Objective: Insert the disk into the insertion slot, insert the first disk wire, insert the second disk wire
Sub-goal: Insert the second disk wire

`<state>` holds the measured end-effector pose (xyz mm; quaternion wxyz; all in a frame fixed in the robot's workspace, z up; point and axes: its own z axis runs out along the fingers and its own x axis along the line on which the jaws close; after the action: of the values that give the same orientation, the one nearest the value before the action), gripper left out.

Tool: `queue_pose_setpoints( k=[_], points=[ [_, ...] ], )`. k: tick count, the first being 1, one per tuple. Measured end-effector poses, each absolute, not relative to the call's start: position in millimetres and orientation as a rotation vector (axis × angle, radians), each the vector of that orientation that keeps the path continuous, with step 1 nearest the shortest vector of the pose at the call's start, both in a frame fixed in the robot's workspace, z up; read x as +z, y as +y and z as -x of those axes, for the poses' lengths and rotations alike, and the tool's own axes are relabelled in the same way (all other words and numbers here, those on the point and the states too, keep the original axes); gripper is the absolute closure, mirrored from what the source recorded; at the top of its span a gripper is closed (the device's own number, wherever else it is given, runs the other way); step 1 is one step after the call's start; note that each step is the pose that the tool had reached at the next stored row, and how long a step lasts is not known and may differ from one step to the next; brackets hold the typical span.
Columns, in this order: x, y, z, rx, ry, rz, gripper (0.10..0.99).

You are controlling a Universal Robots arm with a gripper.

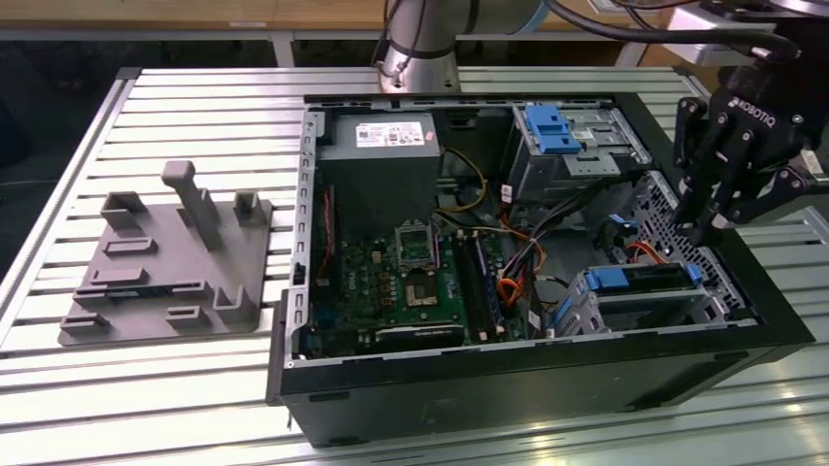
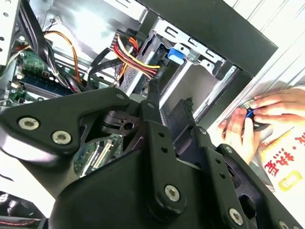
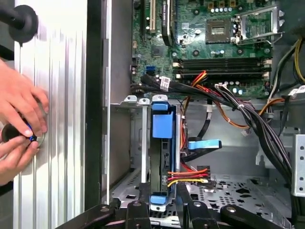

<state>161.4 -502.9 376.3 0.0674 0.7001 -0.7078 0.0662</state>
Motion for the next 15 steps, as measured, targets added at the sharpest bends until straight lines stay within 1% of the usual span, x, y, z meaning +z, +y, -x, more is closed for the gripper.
queue_pose_setpoints(
  k=[4, 11, 15],
  points=[
    [375, -497, -158, 0.217, -2.146, -2.101, 0.729],
    [371, -477, -155, 0.301, -2.118, -2.071, 0.729],
    [368, -468, -150, 0.335, -2.110, -2.061, 0.729]
  ],
)
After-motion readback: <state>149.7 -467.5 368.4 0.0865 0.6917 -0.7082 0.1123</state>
